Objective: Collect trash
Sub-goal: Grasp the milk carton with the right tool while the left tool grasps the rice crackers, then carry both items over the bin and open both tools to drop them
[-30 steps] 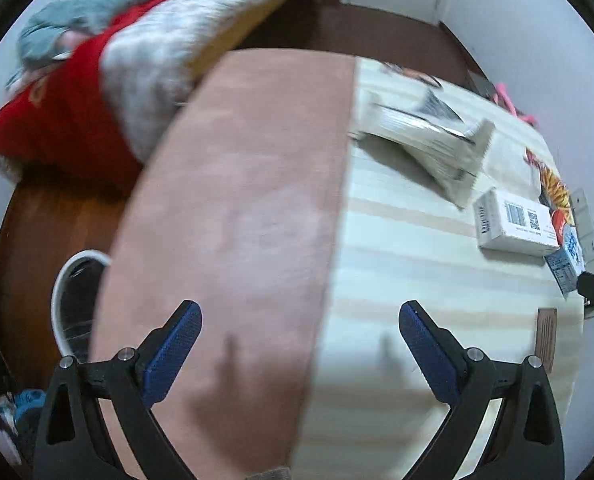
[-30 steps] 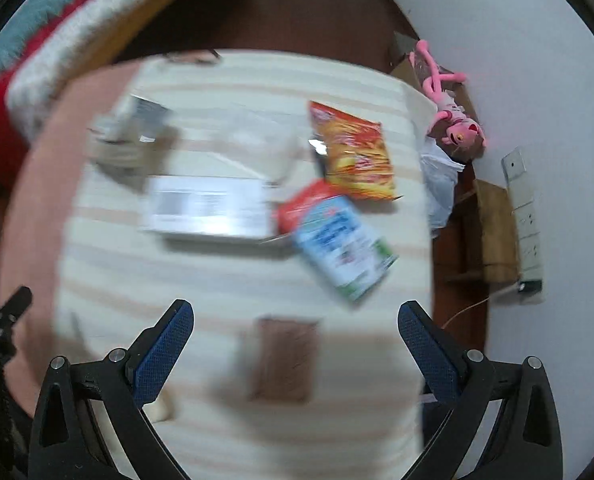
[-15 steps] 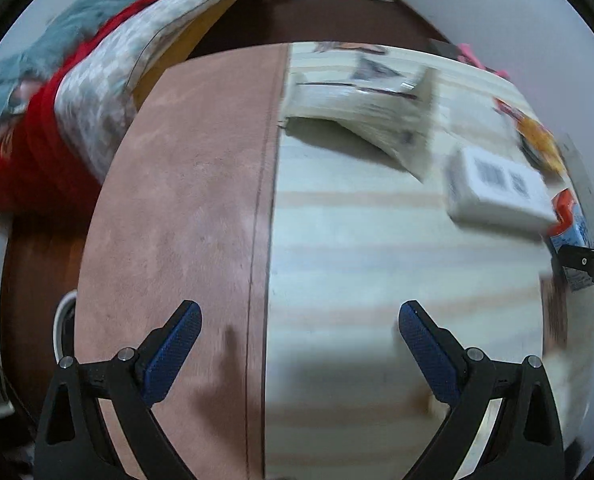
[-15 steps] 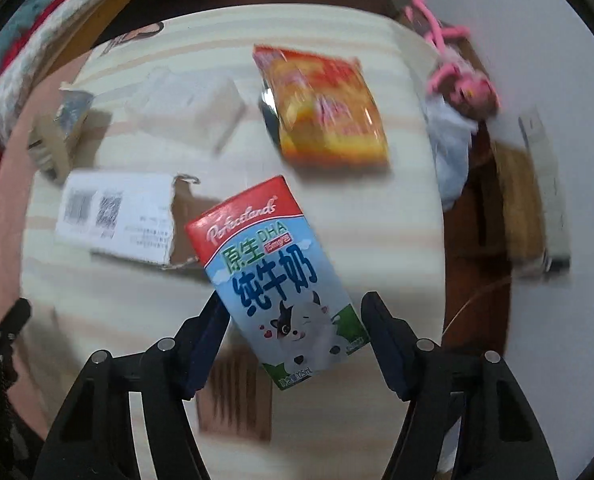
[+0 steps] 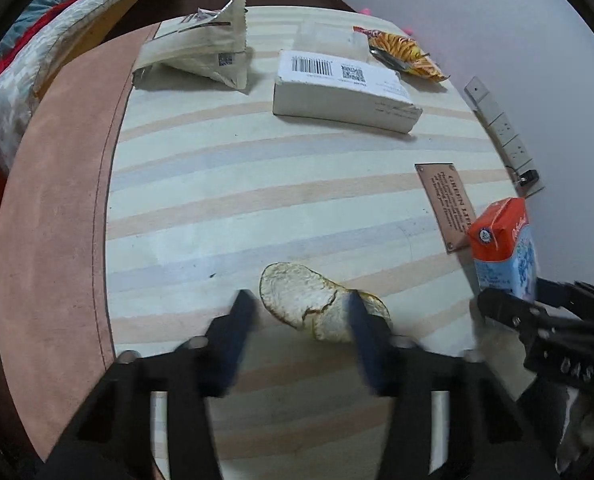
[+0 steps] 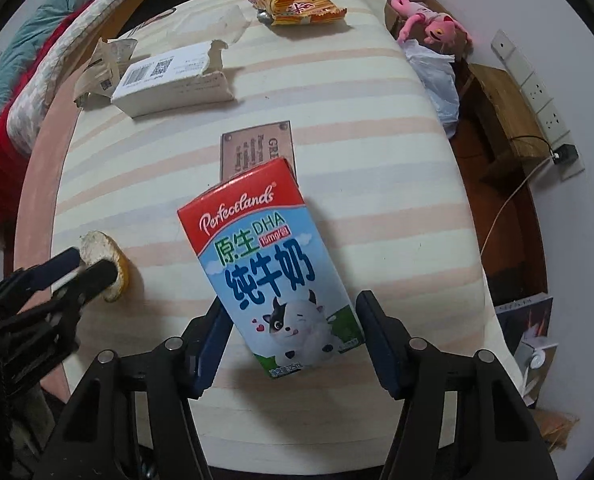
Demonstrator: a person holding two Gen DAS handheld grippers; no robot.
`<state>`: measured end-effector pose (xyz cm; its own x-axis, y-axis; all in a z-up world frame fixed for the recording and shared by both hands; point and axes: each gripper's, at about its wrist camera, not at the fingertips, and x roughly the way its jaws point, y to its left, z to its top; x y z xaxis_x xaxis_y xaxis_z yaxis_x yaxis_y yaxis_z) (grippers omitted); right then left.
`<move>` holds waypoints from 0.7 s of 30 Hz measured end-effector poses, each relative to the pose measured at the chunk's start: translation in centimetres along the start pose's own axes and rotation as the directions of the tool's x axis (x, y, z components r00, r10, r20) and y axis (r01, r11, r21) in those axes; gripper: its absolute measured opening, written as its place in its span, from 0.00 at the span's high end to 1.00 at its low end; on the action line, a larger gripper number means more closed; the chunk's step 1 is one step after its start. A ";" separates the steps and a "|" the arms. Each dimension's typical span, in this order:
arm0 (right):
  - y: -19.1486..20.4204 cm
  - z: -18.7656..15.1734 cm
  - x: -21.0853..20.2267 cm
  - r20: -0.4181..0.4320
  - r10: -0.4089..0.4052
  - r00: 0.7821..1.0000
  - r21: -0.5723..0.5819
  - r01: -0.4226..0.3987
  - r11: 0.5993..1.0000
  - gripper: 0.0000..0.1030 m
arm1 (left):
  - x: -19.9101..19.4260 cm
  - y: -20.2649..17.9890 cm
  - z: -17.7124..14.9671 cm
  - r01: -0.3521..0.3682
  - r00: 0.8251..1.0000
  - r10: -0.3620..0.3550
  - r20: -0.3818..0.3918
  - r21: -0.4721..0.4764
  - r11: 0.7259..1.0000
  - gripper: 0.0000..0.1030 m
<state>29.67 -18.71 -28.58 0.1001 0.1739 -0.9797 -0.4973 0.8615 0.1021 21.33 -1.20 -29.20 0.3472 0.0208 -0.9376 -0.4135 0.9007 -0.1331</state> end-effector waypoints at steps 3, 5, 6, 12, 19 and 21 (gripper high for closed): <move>0.5 -0.4 -0.1 0.012 -0.014 1.000 -0.005 0.014 1.000 0.38 | -0.1 -0.7 0.0 -0.024 1.000 0.024 0.020 0.000 1.000 0.78; 0.8 -0.7 -0.4 0.018 -0.018 1.000 -0.008 0.018 1.000 0.39 | -0.4 -0.7 0.0 -0.043 0.999 0.043 0.033 -0.001 0.999 0.92; 0.4 -0.1 0.0 0.019 -0.016 1.000 -0.008 0.016 1.000 0.39 | -0.5 -0.5 0.2 -0.048 0.998 0.048 0.038 -0.008 0.999 0.93; 0.8 -0.9 -0.8 0.044 -0.004 0.999 -0.013 0.005 1.000 0.40 | -3.1 0.3 -0.3 -0.120 0.986 0.120 0.111 -0.009 0.993 0.97; 2.9 -1.1 -3.7 0.100 0.042 0.994 -0.042 -0.038 0.998 0.40 | -7.3 3.0 -0.4 -0.165 0.962 0.173 0.211 -0.056 0.985 0.97; 4.0 -1.2 -4.7 0.114 0.060 0.992 -0.059 -0.053 0.997 0.41 | -9.2 4.0 -0.7 -0.177 0.953 0.191 0.236 -0.080 0.981 0.97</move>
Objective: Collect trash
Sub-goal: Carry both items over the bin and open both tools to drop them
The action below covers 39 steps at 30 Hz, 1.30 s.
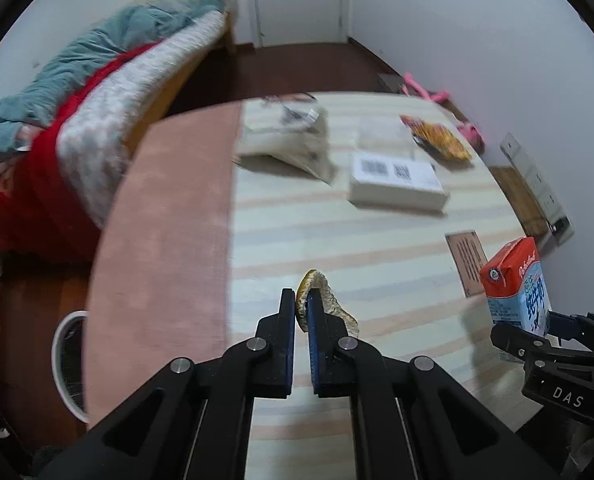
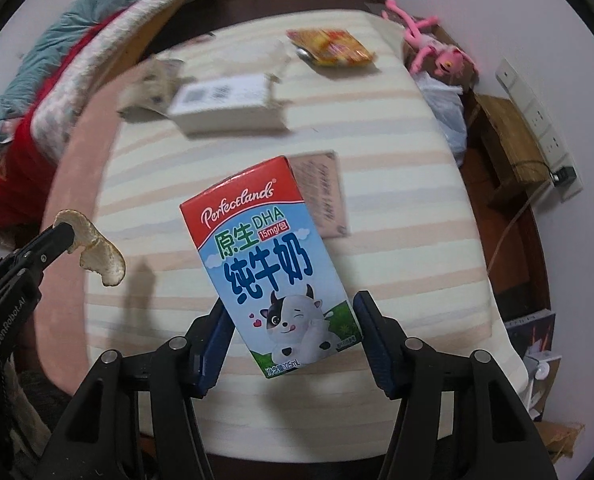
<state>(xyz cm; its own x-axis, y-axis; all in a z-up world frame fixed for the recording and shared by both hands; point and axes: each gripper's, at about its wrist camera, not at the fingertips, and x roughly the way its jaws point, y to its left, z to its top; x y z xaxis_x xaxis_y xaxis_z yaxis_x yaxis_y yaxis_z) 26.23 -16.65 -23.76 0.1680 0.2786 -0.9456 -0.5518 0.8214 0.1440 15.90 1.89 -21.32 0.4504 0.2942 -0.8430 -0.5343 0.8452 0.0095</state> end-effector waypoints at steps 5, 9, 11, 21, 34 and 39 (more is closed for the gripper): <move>4.6 0.5 -3.1 0.046 0.075 0.996 -0.067 -0.072 0.995 0.41 | -4.4 3.9 0.6 -0.032 0.997 0.036 0.075 -0.060 0.998 0.97; 9.5 1.1 -5.5 0.068 0.152 0.986 -0.140 -0.142 0.980 0.41 | -8.0 7.8 0.8 -0.075 0.987 0.089 0.131 -0.108 0.991 0.97; 12.2 1.2 -6.4 0.072 0.186 0.980 -0.179 -0.171 0.969 0.41 | -9.5 10.2 0.6 -0.091 0.982 0.113 0.149 -0.147 0.985 0.97; 28.0 0.6 -6.4 0.002 0.320 0.948 -0.339 -0.300 0.891 0.41 | -13.4 22.4 -1.6 -0.176 0.959 0.234 0.160 -0.307 0.935 0.97; 47.8 -1.9 7.2 -0.257 0.271 0.928 -0.446 -0.362 0.818 0.42 | -4.4 42.3 -9.8 -0.183 0.982 0.128 -0.136 -0.567 0.803 0.96; 52.0 -2.2 13.9 -0.356 0.189 0.915 -0.455 -0.346 0.821 0.42 | 0.8 47.3 -13.0 -0.146 0.975 0.000 -0.224 -0.637 0.757 0.95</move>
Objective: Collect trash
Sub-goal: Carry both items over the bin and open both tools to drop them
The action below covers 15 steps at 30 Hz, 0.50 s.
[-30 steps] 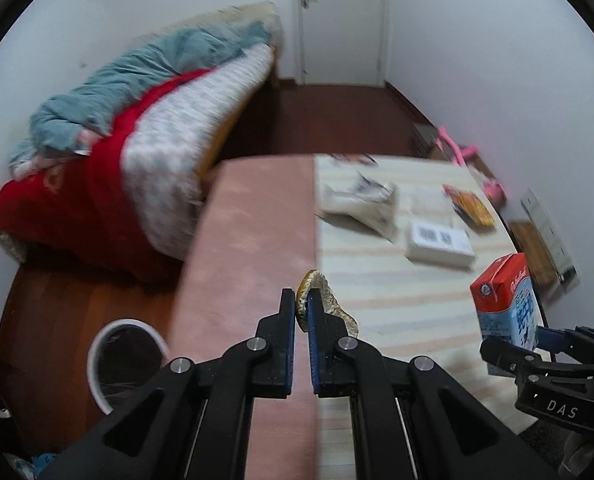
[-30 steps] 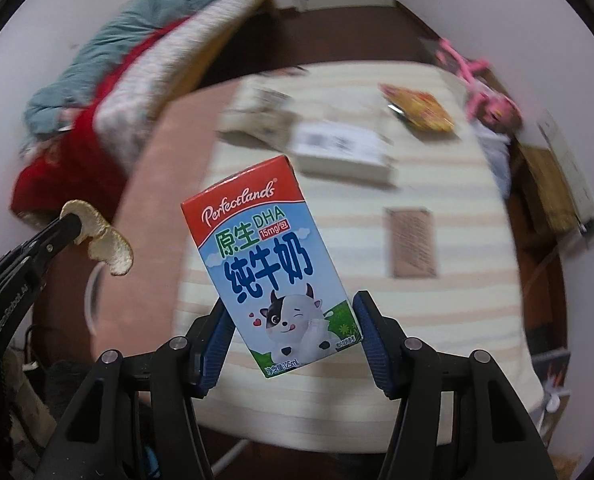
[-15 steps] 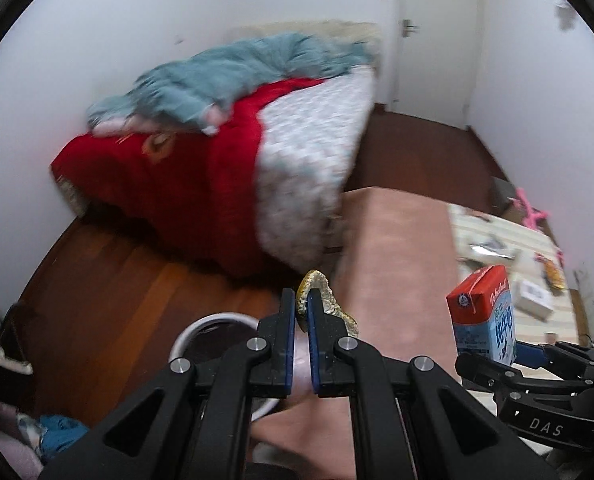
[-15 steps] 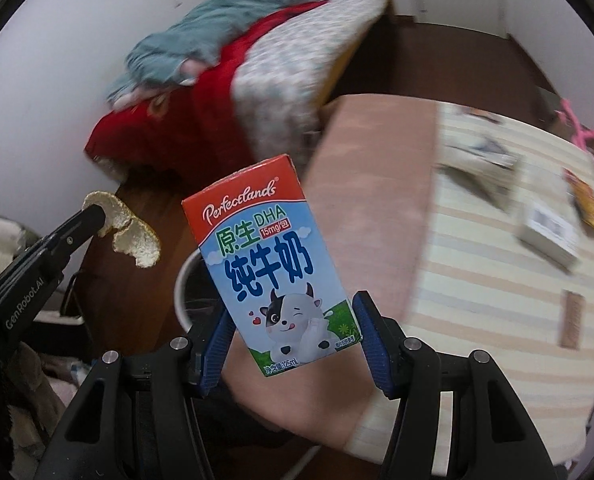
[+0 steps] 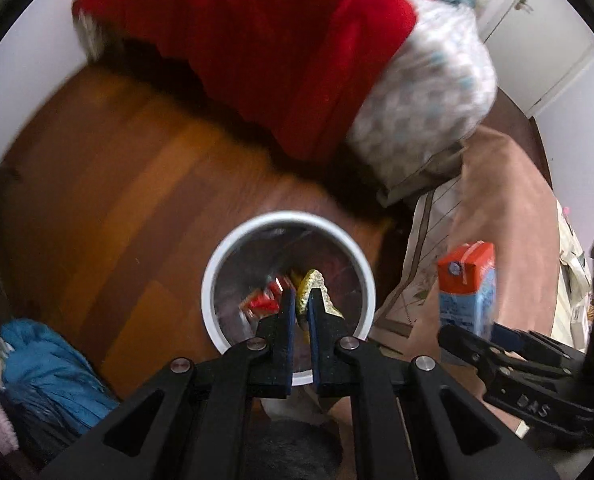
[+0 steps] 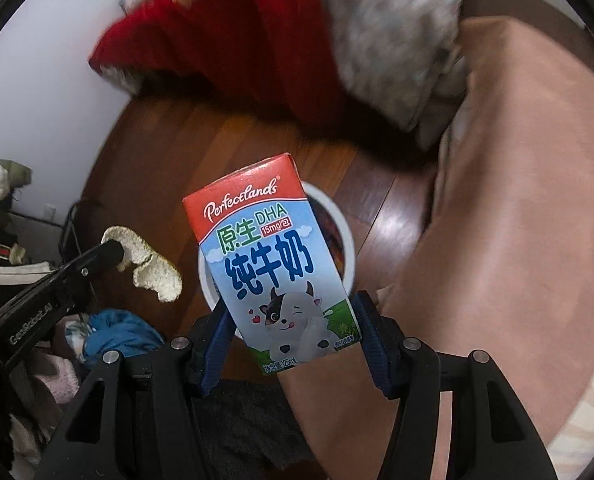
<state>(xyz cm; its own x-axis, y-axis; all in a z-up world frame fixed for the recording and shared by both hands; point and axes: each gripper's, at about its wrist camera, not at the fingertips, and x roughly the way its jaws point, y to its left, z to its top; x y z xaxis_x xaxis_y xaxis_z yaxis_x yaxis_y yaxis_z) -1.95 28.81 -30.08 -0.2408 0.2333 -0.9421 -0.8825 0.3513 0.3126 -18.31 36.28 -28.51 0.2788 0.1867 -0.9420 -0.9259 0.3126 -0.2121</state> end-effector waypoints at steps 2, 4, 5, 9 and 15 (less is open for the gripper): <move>0.1 1.0 2.4 -0.045 -0.008 0.999 0.007 0.009 1.000 0.42 | 1.8 1.2 0.3 0.007 0.999 -0.009 -0.049 -0.032 0.999 0.94; 0.1 2.1 4.6 -0.085 -0.020 0.996 0.011 0.021 1.000 0.42 | 3.4 2.3 0.5 0.006 0.997 -0.011 -0.079 -0.064 0.998 0.91; 0.1 2.6 5.5 -0.104 -0.027 0.994 0.011 0.028 1.000 0.42 | 3.9 2.6 0.5 -0.007 0.996 0.001 -0.088 -0.069 0.998 0.89; 0.2 3.6 8.5 -0.172 -0.011 0.985 0.018 0.015 1.000 0.40 | 4.9 4.6 0.3 -0.004 0.996 -0.007 -0.092 -0.122 0.992 0.21; 1.1 3.6 10.6 -0.238 0.016 0.971 -0.010 -0.019 1.000 0.14 | 5.0 6.2 -0.2 -0.086 0.992 0.073 -0.099 -0.143 0.986 0.02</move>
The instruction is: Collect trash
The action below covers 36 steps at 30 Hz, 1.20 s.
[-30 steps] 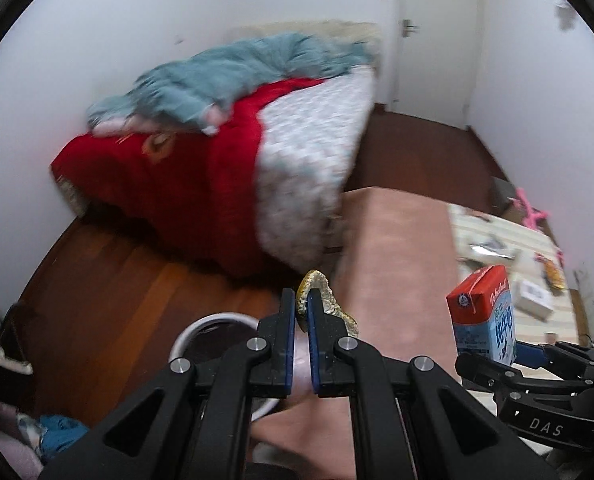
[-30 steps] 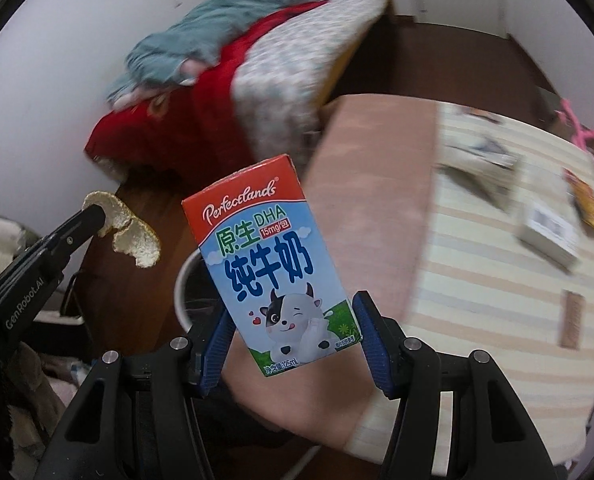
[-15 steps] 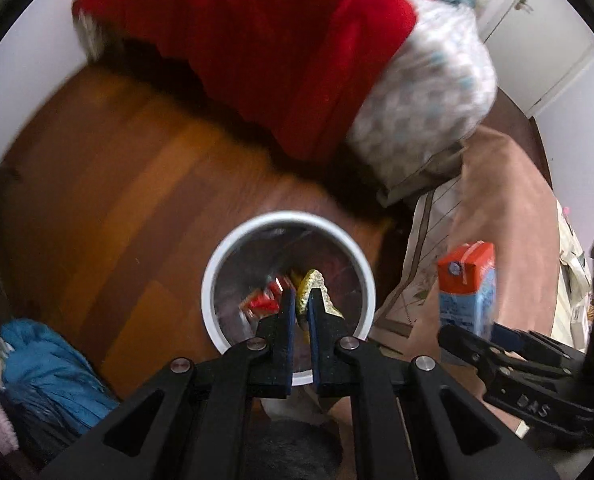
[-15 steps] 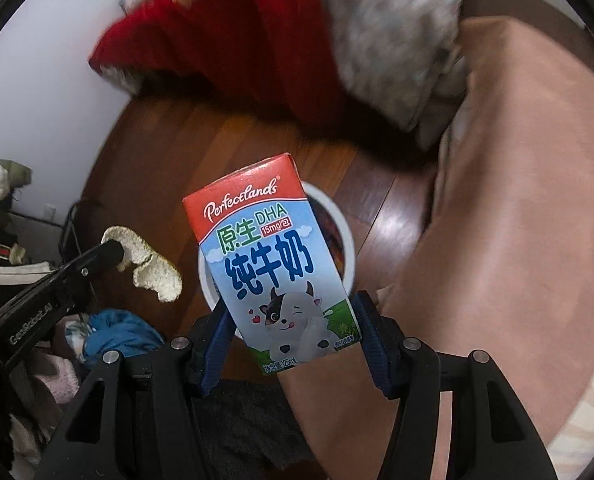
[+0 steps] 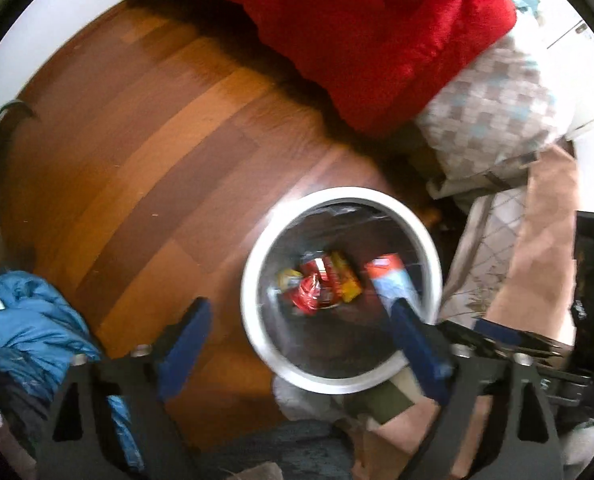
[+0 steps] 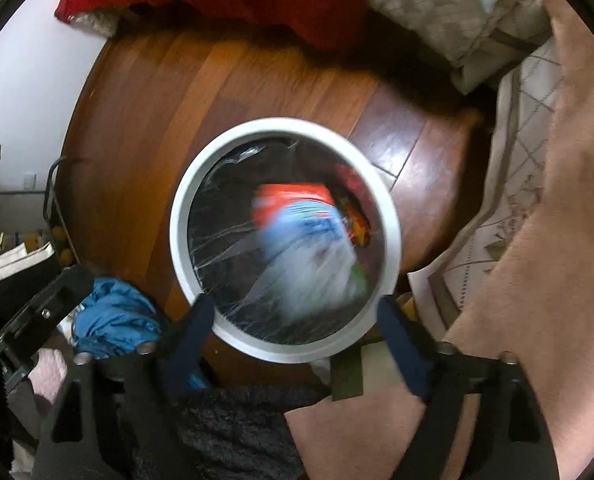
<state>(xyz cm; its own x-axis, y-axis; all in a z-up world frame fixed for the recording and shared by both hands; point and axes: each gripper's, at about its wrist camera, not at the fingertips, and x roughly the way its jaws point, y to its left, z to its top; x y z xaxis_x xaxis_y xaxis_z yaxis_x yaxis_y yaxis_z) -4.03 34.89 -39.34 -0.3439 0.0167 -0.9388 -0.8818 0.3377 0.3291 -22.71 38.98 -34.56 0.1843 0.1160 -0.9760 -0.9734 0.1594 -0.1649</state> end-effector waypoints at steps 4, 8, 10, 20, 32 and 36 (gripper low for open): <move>0.1 -0.6 -0.2 -0.008 -0.008 1.000 -0.025 0.007 1.000 0.00 | -0.9 0.8 -0.4 -0.038 0.999 0.039 0.029 -0.012 0.999 0.02; 0.7 -1.4 -1.6 0.009 -0.084 0.996 -0.067 0.084 0.994 0.00 | -2.2 0.8 -0.9 -0.086 0.994 0.086 0.068 -0.009 0.996 0.02; 1.2 -2.0 -2.6 0.035 -0.156 0.987 -0.099 0.159 0.982 0.00 | -2.9 0.5 -1.4 -0.104 0.990 0.103 0.093 0.005 0.995 0.02; 1.3 -4.5 -5.3 0.112 -0.232 0.966 -0.129 0.245 0.961 0.00 | -5.1 -1.4 -3.8 -0.134 0.982 0.124 0.146 0.063 0.989 0.01; 2.0 -7.8 -11.3 0.240 -0.204 0.949 -0.099 0.233 0.967 0.00 | -10.0 -3.0 -6.0 -0.142 0.964 0.117 0.238 0.092 0.986 0.01; 2.4 -9.0 -14.1 0.295 -0.166 0.941 -0.088 0.199 0.976 0.00 | -12.5 -3.6 -6.8 -0.147 0.951 0.113 0.286 0.100 0.984 0.01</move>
<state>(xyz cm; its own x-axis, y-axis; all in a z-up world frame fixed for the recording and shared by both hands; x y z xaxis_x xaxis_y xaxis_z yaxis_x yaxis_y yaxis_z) -4.18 27.01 -24.41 -0.0826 0.2374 -0.9679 -0.9576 0.2502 0.1430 -22.41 30.33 -22.72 0.1046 0.4090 -0.9065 -0.9713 0.2377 -0.0048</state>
